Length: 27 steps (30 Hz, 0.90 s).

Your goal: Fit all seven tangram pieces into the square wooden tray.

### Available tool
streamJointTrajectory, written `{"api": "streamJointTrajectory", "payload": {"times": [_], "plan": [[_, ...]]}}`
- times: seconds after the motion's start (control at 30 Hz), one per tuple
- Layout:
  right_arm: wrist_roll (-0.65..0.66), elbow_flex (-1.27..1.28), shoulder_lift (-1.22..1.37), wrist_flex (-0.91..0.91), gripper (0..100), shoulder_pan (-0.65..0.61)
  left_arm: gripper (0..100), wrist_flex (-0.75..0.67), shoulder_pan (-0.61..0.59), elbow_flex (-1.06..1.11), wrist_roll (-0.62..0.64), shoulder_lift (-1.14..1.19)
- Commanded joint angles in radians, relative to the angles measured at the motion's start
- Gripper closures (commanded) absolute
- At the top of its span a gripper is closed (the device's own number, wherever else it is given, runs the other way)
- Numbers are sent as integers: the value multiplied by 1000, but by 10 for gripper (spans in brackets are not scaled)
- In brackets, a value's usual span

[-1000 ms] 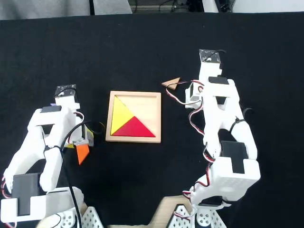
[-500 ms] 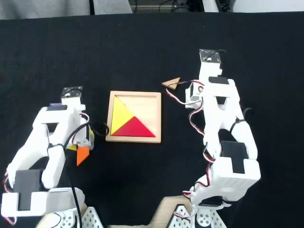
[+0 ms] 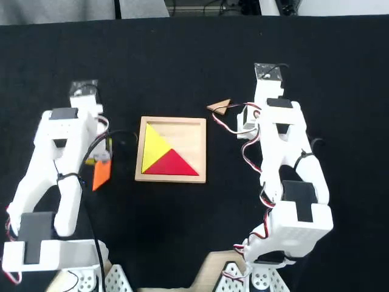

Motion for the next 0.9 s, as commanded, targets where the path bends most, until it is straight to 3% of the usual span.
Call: {"api": "streamJointTrajectory", "payload": {"times": [0.0, 0.2, 0.3, 0.43, 0.6, 0.87], "plan": [[8, -2, -62, -8, 832, -14, 924, 54, 45, -110, -18, -41], [8, -2, -62, -8, 832, -14, 924, 144, 61, -214, -49, -12], [8, -2, -62, -8, 832, -14, 923, 155, -1, -188, -106, -12], [8, -2, -62, -8, 832, -14, 920, 57, -133, -97, -124, -9], [8, -2, -62, -8, 832, -14, 916, -37, -108, 62, -118, -9], [8, -2, -62, -8, 832, -14, 809, -170, -111, 185, -89, -9]]}}
